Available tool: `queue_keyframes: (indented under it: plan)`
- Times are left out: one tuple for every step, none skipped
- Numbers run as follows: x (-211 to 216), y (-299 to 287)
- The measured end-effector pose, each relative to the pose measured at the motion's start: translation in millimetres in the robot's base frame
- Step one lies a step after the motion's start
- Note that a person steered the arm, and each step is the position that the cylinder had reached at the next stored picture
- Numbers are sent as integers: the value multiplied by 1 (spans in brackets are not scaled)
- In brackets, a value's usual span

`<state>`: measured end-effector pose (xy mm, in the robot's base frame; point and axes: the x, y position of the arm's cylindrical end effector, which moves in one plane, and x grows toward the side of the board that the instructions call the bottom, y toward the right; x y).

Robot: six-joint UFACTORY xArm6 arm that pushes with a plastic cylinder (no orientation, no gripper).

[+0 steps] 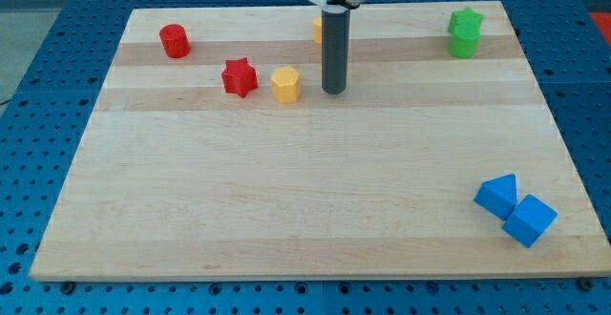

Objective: Push the heart right beside the hexagon

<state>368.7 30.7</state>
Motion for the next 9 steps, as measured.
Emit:
queue_keyframes:
  plan:
    - [-2, 75]
    - [-2, 76]
    - [-53, 72]
    - [-100, 69]
    - [-106, 69]
    - [-146, 48]
    - [-165, -3]
    - [-170, -15]
    - [-168, -18]
